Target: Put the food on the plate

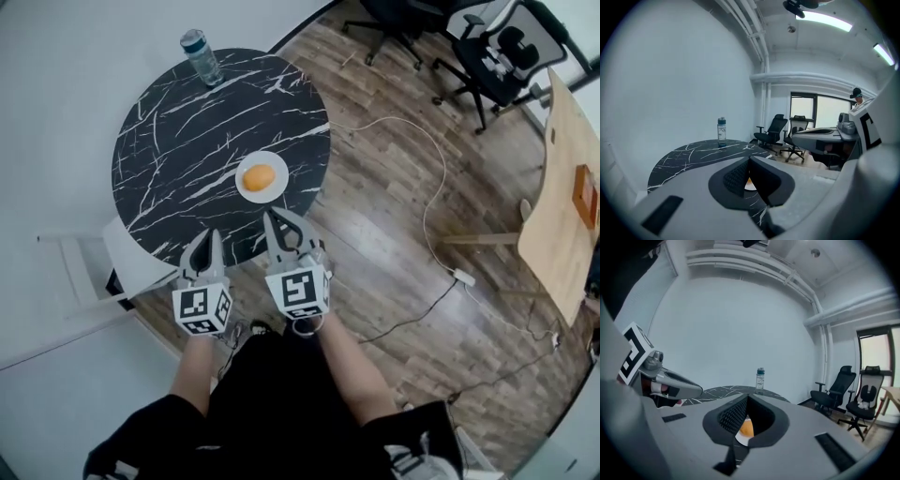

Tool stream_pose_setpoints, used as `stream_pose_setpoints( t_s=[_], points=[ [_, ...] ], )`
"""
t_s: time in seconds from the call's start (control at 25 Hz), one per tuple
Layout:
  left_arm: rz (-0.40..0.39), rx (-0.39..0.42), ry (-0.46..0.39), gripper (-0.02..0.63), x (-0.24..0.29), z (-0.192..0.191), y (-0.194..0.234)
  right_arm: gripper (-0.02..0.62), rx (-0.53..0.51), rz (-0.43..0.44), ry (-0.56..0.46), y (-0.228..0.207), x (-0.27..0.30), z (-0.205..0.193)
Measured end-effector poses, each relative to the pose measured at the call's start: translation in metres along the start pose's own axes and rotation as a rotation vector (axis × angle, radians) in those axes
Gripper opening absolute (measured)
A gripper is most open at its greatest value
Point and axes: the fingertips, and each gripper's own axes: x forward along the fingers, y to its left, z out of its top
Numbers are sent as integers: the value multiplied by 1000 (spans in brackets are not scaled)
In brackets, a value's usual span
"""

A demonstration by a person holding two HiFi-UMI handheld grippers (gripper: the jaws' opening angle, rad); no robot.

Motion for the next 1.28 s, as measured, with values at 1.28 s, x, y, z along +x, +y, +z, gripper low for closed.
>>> stream_pose_setpoints(
  t_s=[1.28],
  points=[
    [-143,63,-363,0,-204,146,34,-3,-27,-165,-338,127,-138,204]
  ],
)
